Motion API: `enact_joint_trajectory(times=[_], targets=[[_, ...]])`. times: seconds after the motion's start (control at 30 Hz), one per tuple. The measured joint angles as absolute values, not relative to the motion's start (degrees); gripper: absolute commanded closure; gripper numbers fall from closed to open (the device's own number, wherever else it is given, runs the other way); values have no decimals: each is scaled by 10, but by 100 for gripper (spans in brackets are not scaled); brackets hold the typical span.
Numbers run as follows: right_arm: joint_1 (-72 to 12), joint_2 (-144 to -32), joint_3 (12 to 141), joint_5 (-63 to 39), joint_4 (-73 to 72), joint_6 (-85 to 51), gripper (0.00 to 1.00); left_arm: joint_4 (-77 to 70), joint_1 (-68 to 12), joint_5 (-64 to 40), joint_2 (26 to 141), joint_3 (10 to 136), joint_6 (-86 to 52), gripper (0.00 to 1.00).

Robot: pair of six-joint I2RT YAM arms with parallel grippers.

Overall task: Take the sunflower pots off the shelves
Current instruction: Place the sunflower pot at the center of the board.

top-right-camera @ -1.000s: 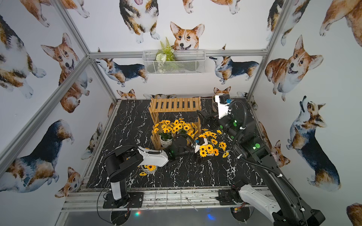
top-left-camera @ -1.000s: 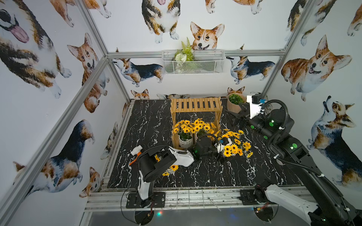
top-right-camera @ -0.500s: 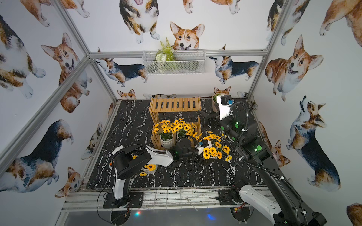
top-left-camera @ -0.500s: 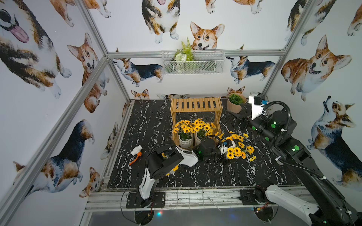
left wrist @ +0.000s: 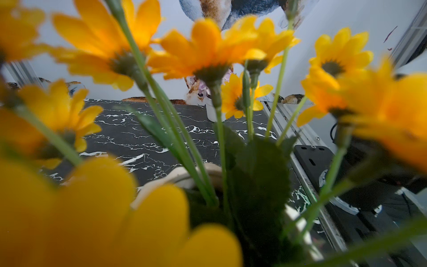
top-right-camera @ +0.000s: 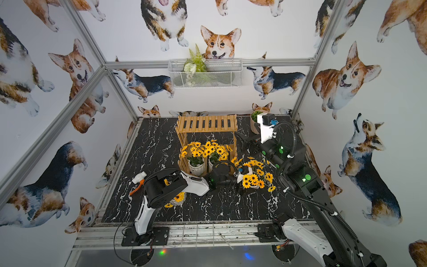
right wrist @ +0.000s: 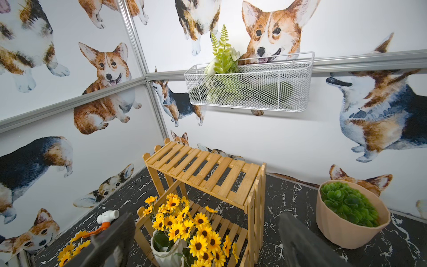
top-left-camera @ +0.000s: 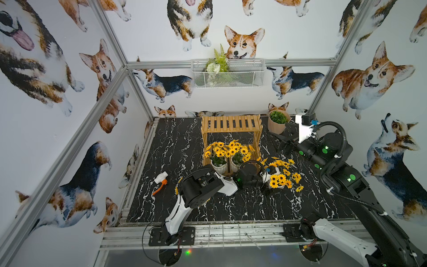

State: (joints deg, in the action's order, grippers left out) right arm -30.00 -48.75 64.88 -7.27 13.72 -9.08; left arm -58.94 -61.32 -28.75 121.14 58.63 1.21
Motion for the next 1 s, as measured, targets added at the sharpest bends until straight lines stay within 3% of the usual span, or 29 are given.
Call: enact_joint_trajectory(times=[0.77, 1.0], targets=[[-300, -482, 646, -66, 140, -91, 0, -592, -616, -289, 1272, 617, 13, 100], [-300, -482, 645, -66, 140, -91, 0, -592, -616, -288, 1283, 619, 13, 94]])
